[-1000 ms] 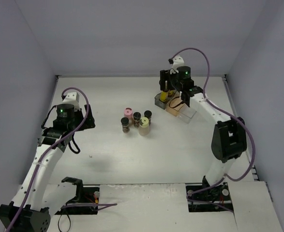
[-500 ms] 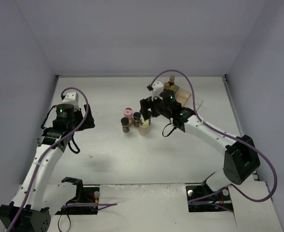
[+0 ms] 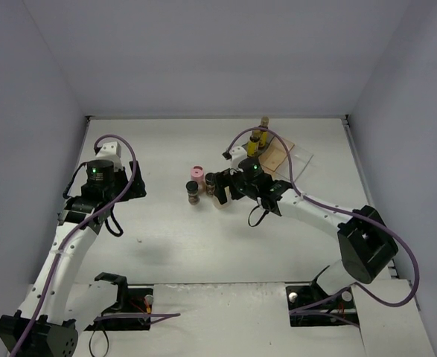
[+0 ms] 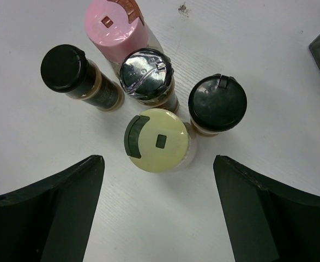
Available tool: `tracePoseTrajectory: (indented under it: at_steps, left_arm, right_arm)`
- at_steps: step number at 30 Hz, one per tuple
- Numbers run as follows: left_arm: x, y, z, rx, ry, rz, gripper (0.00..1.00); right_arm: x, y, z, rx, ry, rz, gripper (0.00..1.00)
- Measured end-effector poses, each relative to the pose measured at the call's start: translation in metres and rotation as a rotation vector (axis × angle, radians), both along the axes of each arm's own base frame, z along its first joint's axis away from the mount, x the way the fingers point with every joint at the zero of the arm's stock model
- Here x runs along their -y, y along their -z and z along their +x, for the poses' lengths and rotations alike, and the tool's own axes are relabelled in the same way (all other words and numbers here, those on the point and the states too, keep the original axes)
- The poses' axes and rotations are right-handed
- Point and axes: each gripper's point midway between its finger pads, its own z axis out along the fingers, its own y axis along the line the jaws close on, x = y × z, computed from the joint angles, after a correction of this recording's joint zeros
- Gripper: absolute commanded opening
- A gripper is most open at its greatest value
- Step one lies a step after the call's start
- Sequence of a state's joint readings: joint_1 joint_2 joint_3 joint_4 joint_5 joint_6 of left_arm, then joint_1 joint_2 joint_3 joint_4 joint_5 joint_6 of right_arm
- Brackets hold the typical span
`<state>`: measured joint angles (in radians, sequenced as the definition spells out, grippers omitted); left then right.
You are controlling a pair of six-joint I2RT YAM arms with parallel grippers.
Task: Organize the condiment bottles
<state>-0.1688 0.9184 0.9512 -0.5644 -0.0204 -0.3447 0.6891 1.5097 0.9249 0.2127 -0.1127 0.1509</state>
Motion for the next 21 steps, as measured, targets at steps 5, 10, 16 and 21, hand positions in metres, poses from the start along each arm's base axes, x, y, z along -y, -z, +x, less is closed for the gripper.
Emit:
tracePoseTrajectory:
  at_steps: [5,10,16,21]
  left_arm:
    - [0.001,0.000,0.000,-0.001,0.005,-0.003,0.85]
    - [0.001,0.000,0.000,-0.001,0.004,-0.003,0.86]
    - [0.001,0.000,0.000,-0.001,0.004,-0.003,0.86]
    - [0.001,0.000,0.000,-0.001,0.004,-0.003,0.86]
  right_arm:
    - [-0.004,0.017,0.004,-0.021,0.003,-0.011,0.84]
    - [-0.008,0.034,0.006,-0.041,-0.001,-0.027,0.80]
    - [-0.011,0.042,0.008,-0.043,-0.003,-0.028,0.62]
    - [-0.012,0.042,0.011,-0.025,-0.001,-0.017,0.36]
